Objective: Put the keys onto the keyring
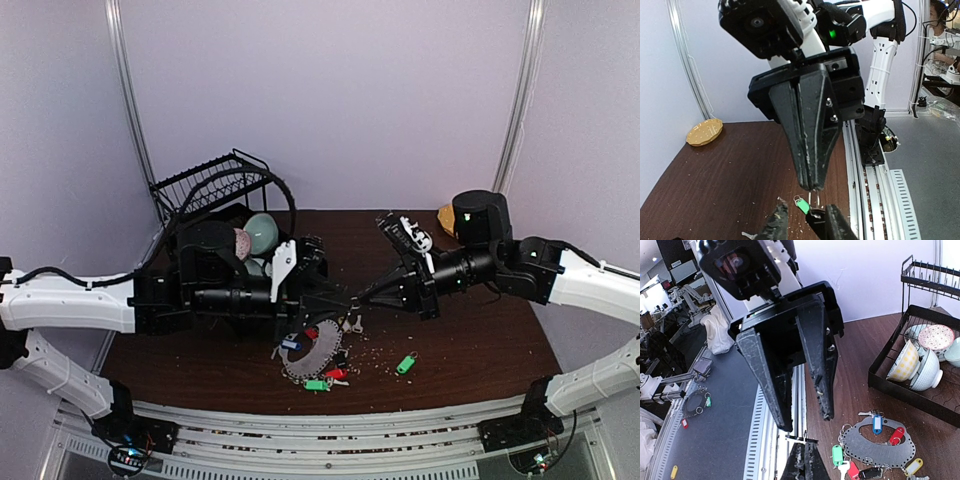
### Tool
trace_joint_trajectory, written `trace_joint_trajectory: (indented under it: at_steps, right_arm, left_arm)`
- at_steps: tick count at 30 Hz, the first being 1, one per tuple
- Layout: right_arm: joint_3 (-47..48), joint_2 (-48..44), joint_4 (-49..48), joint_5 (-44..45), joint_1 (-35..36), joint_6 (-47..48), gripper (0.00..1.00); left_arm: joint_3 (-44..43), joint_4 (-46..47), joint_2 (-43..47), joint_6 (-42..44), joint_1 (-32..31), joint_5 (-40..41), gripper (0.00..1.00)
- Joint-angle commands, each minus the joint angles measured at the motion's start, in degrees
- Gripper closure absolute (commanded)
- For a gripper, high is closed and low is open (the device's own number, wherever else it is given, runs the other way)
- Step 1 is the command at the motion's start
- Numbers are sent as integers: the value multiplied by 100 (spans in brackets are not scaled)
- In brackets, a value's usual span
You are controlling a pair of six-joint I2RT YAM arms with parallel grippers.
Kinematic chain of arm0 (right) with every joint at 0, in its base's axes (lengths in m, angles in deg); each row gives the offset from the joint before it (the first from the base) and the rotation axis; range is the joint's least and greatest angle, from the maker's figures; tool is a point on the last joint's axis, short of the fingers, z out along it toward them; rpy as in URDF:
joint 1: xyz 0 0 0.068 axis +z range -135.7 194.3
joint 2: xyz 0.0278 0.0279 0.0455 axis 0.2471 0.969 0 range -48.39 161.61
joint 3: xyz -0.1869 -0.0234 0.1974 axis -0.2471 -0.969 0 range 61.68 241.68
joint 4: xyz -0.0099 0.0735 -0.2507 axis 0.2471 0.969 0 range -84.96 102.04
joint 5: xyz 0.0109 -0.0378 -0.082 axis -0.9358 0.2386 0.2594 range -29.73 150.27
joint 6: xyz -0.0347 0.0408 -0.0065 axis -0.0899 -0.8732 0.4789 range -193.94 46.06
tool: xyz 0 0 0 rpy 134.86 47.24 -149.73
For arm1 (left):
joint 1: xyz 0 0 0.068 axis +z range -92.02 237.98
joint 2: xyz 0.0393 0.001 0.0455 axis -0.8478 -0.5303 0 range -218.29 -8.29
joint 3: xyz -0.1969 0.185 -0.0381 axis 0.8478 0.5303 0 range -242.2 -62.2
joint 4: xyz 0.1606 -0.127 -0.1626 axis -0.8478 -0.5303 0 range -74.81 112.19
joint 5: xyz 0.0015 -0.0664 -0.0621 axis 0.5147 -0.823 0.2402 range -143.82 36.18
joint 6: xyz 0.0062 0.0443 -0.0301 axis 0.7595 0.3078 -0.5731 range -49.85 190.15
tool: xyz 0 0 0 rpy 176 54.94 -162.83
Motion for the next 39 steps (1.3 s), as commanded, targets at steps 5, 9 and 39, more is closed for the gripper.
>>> trace_joint_trajectory:
  at_steps: [5, 9, 39]
  right_arm:
    - [30, -133, -130, -115, 65, 132, 100]
    - [15, -150, -146, -94, 63, 137, 100]
    - [-591, -930, -1029, 139, 59, 56, 72]
  left_arm:
    - [-338, -75, -306, 113, -10, 56, 86]
    - [-315, -60, -313, 113, -11, -12, 87]
    - [500, 1379, 231, 66, -84, 366, 100]
